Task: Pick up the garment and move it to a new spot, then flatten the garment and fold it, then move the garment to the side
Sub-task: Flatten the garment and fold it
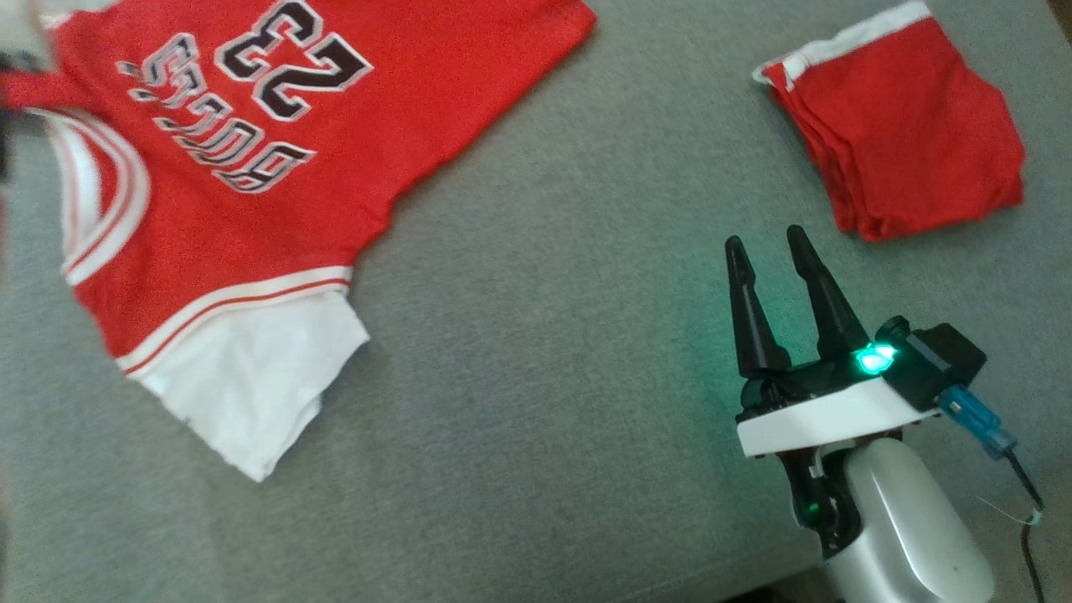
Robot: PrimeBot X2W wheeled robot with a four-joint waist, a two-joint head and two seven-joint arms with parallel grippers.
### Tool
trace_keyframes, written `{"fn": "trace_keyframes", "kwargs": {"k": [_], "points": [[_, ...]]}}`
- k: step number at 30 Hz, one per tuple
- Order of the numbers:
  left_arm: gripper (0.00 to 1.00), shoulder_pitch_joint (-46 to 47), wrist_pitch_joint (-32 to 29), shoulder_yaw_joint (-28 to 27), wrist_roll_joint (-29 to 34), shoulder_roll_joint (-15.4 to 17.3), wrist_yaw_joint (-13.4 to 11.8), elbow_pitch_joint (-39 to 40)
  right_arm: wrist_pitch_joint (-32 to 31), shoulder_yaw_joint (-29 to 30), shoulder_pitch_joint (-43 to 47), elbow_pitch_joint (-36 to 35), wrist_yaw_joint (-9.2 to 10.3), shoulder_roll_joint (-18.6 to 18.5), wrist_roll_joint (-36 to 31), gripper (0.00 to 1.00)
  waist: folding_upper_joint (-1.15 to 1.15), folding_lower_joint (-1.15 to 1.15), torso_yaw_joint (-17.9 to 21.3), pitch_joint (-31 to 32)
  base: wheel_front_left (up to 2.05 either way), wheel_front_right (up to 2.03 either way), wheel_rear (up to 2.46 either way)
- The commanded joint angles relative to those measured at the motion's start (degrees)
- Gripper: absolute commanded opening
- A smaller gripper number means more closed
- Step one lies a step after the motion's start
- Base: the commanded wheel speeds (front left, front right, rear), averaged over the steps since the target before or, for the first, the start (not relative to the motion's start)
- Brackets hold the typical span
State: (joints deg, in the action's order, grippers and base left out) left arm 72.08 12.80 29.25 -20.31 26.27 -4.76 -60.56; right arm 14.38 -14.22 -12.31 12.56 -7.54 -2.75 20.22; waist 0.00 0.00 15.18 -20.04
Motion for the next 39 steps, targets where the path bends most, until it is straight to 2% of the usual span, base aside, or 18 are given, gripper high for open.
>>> {"fn": "trace_keyframes", "kwargs": {"k": [1, 5, 8, 10, 18, 19, 23, 28, 33, 39], "points": [[1.00, 0.4, 1.0, -1.6, -0.5, 1.6, 0.6, 2.4, 0.6, -0.8, -0.2, -1.6, 0.05, -0.1, -0.6, 1.00, 0.00, 0.00, -2.0, 2.2, 0.00, 0.00, 0.00], [1.00, -5.8, 2.0, -2.2, -2.3, -1.4, 1.3, 6.9, 0.6, 0.7, 1.0, -1.5, 0.05, -0.1, -1.8, 1.00, 0.00, 0.00, -4.8, 5.3, 0.00, 0.00, 0.00], [1.00, -11.6, 2.1, -3.2, -3.5, -3.3, 0.8, 12.0, 0.6, 1.8, 1.8, -1.4, 0.05, -0.1, -2.8, 1.00, 0.00, 0.00, -7.1, 7.5, 0.00, 0.00, 0.00], [1.00, -19.1, 2.2, -4.5, -4.7, -4.8, -0.3, 18.4, 0.6, 2.9, 2.8, -1.3, 0.05, -0.1, -3.8, 1.00, 0.00, 0.00, -9.3, 9.5, 0.00, 0.00, 0.00], [1.00, -43.9, 2.2, -7.9, -7.7, -7.8, -5.4, 34.2, 0.6, 4.7, 5.1, -1.3, 0.05, -0.1, -4.9, 1.00, 0.00, 0.00, -12.9, 13.3, 0.00, 0.00, 0.00], [1.00, -49.6, 2.2, -8.4, -7.9, -8.9, -6.5, 38.0, 0.6, 5.1, 5.8, -1.4, 0.05, -0.1, -5.2, 1.00, 0.00, 0.00, -13.8, 14.0, 0.00, 0.00, 0.00], [1.00, -58.3, 2.2, -8.7, -7.6, -11.5, -8.0, 43.8, 0.6, 5.7, 7.2, -1.4, 0.05, -0.1, -5.7, 1.00, 0.00, 0.00, -15.3, 14.8, 0.00, 0.00, 0.00], [1.00, -61.2, 2.2, -8.2, -6.0, -13.0, -8.4, 46.7, 0.4, 6.1, 7.0, -0.6, 0.05, -0.1, -7.4, 1.00, 0.00, 0.00, -17.8, 14.3, 0.00, 0.00, 0.00], [1.00, -59.6, 2.2, -6.9, -4.4, -13.7, -7.9, 47.1, -2.1, 8.5, 1.8, 0.4, 0.05, -0.1, -9.8, 1.00, 0.00, 0.00, -20.2, 11.8, 0.00, 0.00, 0.00], [1.00, -57.1, 2.2, -5.9, -3.8, -15.2, -7.0, 46.4, -11.8, 15.1, -10.7, 7.6, 0.05, -0.1, -15.5, 1.00, 0.00, 0.00, -23.2, 7.1, 0.00, 0.00, 0.00]]}}
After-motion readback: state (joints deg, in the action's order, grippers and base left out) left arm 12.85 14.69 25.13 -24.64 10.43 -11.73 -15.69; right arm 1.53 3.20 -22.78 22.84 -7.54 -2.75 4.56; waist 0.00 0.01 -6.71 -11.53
